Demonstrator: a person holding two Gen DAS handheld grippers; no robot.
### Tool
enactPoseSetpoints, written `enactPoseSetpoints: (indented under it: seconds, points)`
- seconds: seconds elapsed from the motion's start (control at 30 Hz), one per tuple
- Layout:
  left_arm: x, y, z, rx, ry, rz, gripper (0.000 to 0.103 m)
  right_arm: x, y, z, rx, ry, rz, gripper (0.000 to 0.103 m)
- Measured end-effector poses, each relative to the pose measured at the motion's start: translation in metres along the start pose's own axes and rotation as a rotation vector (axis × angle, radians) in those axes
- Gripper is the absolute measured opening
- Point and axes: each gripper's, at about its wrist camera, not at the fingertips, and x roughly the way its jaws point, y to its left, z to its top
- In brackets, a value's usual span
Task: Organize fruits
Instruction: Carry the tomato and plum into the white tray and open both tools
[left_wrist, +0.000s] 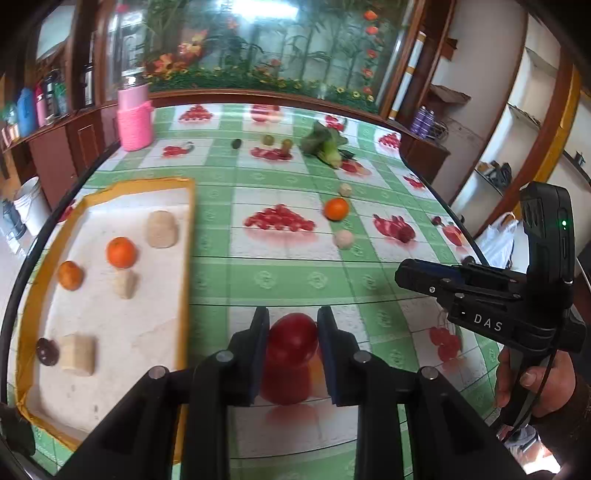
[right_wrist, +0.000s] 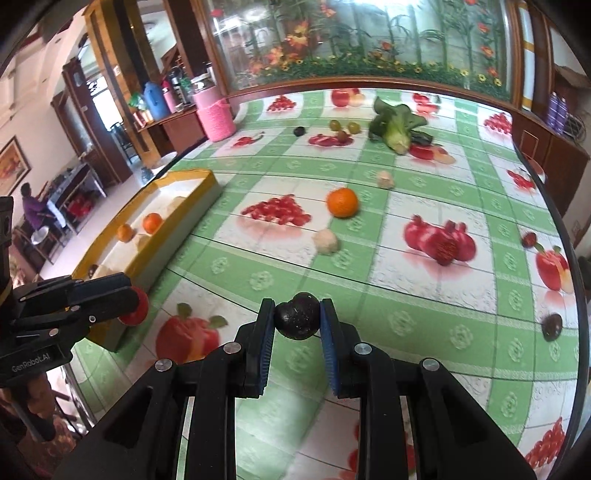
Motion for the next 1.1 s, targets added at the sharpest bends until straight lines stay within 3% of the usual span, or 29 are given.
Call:
enactPoseSetpoints:
  seconds: [0.53,0.8,1.1]
  points:
    - [-0.04,0.099,-0.023,-0.173,-0.029,0.17,0.029,0.049,0.117,0.057,-0.21,0.034,0.202,0.024]
    - [-0.042,0.133,-0.038,-0.232,-0.001,0.214,0.029,0.087,0.166,0.059,-0.301,0.114,0.268,0.024]
    - [-0.034,0.152,-0.048,-0.257,0.029,0.222,0.029,0.121,0.194,0.045,-0.395,0.202,0.268,0.024]
